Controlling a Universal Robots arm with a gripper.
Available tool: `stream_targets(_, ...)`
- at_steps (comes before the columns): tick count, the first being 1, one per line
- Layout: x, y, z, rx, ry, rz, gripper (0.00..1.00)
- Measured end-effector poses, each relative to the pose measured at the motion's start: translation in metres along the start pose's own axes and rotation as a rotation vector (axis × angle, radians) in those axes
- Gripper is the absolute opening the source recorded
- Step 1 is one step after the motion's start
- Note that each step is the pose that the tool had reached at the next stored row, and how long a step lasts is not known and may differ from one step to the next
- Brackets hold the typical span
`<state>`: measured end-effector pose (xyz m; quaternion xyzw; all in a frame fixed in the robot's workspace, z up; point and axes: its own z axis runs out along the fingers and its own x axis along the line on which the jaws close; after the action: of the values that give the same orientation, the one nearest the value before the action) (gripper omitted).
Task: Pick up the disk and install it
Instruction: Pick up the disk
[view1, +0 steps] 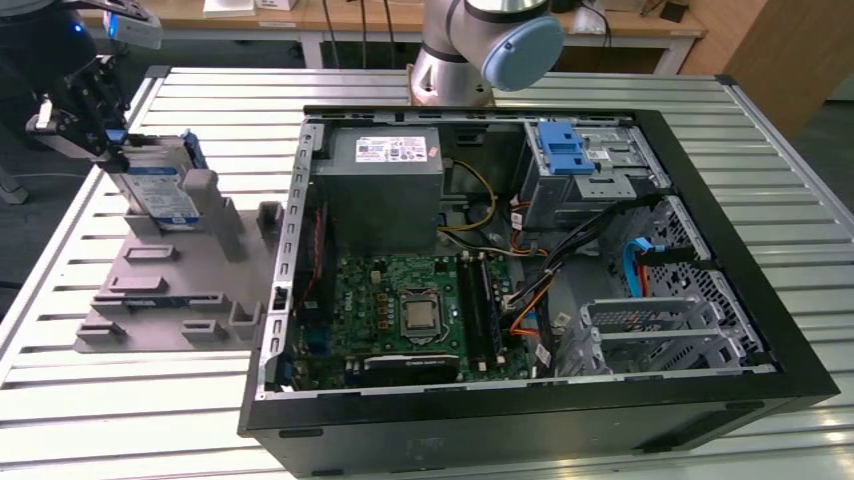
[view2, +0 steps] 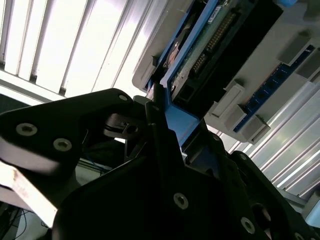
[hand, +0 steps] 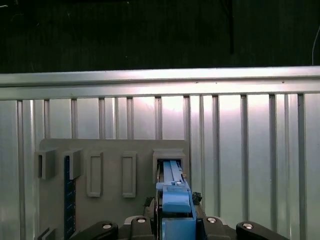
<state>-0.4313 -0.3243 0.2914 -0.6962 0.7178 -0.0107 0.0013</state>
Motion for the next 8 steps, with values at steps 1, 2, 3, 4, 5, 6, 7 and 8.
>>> stream_targets(1,0.0000,0.0000,0.0000,0.0001,0.0000,0.000,0.37)
stream_targets(2,0.0000,0.0000,0.0000,0.0001,0.0000,0.000,0.37)
stream_targets(3,0.0000,0.0000,0.0000,0.0000,0.0000,-0.001,0.37)
stream_targets(4,0.0000,-0.0001,-0.0001,0.0000,0.0000,-0.002,0.37)
stream_targets(5,0.0000,0.0000,-0.0001,0.0000,-0.0001,-0.009,0.37)
stream_targets(6,0.0001,0.0000,-0.0002,-0.0001,-0.0001,-0.016,0.37)
stream_targets(7,0.0002,0.0000,-0.0002,-0.0001,-0.0002,-0.019,0.37)
stream_targets(8,0.0008,0.0001,-0.0002,-0.0001,-0.0002,-0.019,0.37)
